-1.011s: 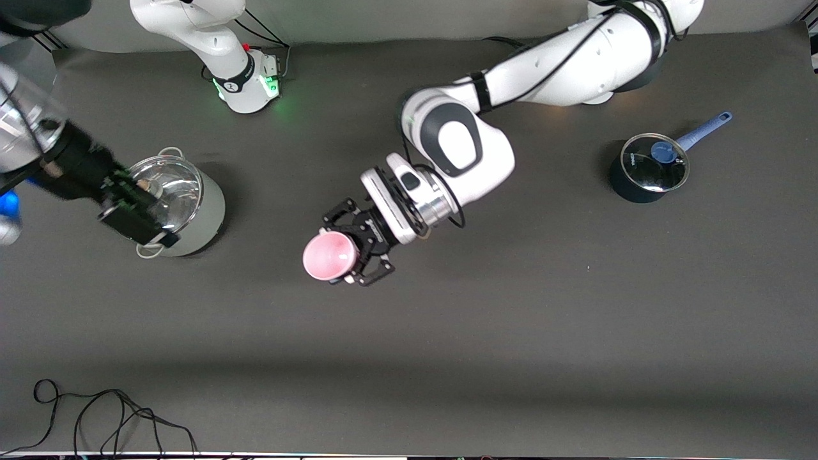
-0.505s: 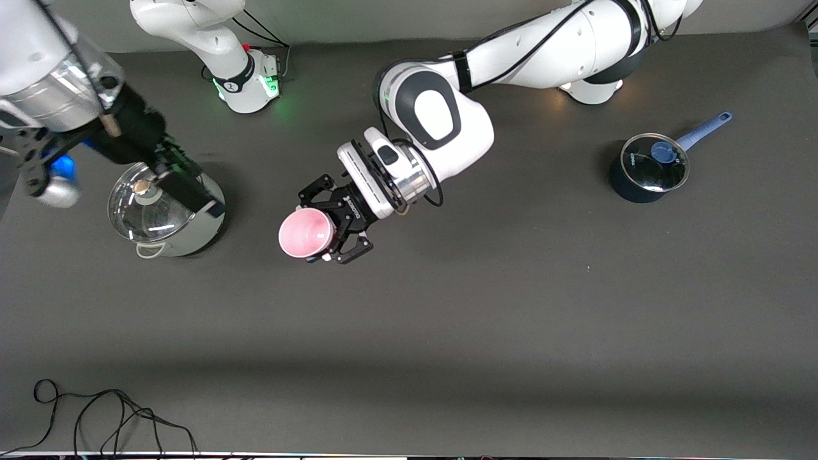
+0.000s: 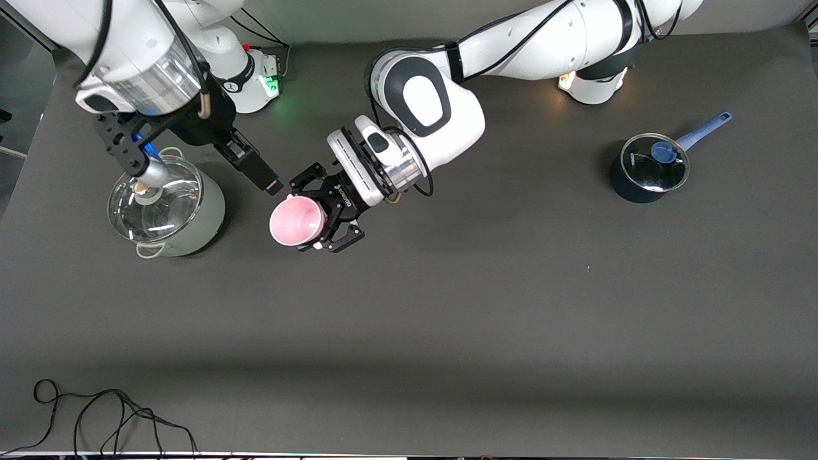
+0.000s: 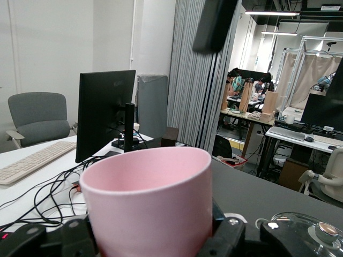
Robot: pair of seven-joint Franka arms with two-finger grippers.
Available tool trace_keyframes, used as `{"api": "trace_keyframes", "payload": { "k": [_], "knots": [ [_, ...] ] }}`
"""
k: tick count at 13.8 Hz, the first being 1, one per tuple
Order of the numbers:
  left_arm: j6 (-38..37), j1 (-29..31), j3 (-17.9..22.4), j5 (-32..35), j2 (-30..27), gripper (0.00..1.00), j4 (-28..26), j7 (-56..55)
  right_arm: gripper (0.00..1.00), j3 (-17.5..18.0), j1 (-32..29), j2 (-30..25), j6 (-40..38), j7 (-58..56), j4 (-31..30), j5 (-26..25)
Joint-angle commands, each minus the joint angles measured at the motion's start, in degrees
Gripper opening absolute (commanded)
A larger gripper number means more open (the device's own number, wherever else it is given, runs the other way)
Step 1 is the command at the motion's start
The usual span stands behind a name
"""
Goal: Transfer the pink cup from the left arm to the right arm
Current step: 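Close the right gripper on the cup rim while the left gripper holds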
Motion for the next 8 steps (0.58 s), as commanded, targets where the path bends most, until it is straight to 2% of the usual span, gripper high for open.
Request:
{"api": "trace_keyframes", "payload": {
  "k": [1,8],
  "knots": [
    [1.19,-1.48,1.29,-0.60,-0.74,0.00,1.66,-1.01,1.00,-0.32,0.81,2.90,-1.78,0.82,2.00,-0.64],
    [1.19,-1.48,1.38,-0.43,-0.91,0.00,1.75,-0.92,0.99,-0.32,0.81,5.37,-1.60,0.38,2.27,-1.43]
  ]
}}
